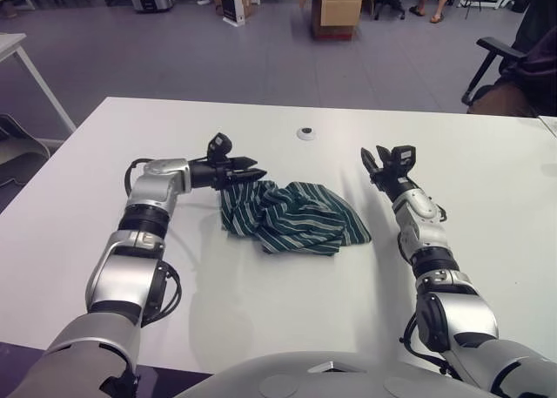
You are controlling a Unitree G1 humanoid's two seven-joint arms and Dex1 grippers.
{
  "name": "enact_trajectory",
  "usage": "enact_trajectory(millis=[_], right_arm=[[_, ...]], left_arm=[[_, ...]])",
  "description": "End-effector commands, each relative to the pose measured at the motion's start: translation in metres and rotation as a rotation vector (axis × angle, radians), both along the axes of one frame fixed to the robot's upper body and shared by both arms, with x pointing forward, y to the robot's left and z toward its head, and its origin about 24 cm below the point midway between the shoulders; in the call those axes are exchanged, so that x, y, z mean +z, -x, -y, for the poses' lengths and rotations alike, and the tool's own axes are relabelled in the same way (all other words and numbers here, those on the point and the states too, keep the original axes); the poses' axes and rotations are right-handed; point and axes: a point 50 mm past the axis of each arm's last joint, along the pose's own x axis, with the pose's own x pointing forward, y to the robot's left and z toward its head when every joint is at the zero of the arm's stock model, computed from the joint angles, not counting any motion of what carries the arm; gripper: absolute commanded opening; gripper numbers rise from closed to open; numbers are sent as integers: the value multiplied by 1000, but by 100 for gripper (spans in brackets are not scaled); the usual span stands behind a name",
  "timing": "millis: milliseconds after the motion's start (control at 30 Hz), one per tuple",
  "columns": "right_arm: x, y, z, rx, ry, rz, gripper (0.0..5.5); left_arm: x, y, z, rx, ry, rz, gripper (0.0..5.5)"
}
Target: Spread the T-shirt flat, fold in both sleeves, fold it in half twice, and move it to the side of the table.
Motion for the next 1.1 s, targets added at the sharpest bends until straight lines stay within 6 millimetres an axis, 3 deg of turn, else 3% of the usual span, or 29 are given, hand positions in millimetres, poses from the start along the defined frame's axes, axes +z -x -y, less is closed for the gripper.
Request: enact_trajectory(millis=[33, 200, 333, 700, 867, 967, 1100], right_arm=[[8, -6, -3, 18, 16, 21, 217], [7, -7, -7, 32, 20, 21, 217], [6, -6, -7, 34, 22, 18, 217], [6, -6, -8, 34, 24, 19, 217], [6, -6, -8, 41, 27, 20, 217], [13, 1, -14, 215, -6, 22, 217], [38, 37, -13, 683, -6, -30, 217]], left_arm=[[3, -10, 13, -21, -44, 17, 273], [-9, -10, 21, -45, -116, -9, 273], [-21, -5, 18, -68, -173, -53, 212], [-26, -1, 4, -46, -173, -45, 28], [-17, -1, -5, -12, -62, -14, 4], [-3, 7, -21, -5, 88, 23, 4], [28, 41, -45, 53, 319, 126, 4]])
